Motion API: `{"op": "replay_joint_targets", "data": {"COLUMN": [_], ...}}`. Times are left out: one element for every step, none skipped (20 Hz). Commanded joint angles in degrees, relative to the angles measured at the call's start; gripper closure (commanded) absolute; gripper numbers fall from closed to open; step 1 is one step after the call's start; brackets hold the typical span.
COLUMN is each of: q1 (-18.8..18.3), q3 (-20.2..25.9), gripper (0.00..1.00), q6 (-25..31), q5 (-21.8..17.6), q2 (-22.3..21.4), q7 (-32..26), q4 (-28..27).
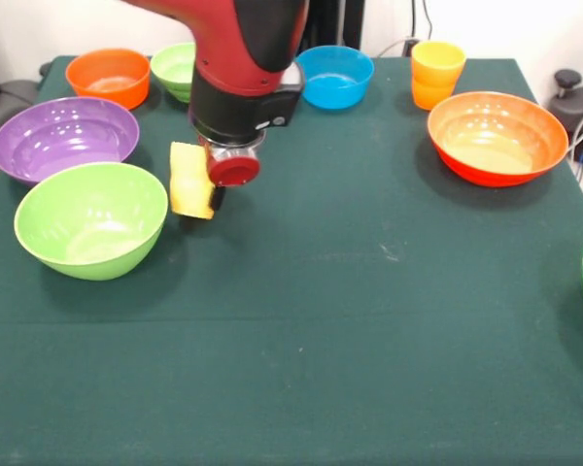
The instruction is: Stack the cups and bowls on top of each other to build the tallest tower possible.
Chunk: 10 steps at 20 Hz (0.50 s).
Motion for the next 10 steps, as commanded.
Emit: {"op": "replay_joint_targets", "data": {"q1": [16.95,18.98,20.60,20.86,21.10,21.52,21.67,21.90,22.33,22.48], "q3": [-19.37,-23.00,-26.33,-26.89,-27.34,-28.39,-28.16,-28.61,-28.36,-28.41], "gripper": [1.00,1.00,1.00,1.00,1.00,1.00,1.00,1.00,1.00,1.00], "q6": [8.00,11.20,14.27,15.91,17.14,17.60,17.23,16.96,16.44,15.93], "q5": [1.95,1.91,2.57,3.70,4.39,4.85,5.65,6.06,6.84,7.23], "q2": [13.84,16.45,18.87,19.35,19.75,20.53,20.44,20.89,20.76,20.92], "q7": [31.98,34.08,36.25,36.18,36.63,37.34,37.81,38.80,40.01,41.00], "q4": [-11.18,-13.58,-15.56,-16.08,-16.52,-17.07,-16.63,-16.82,-16.41,-16.42]}}
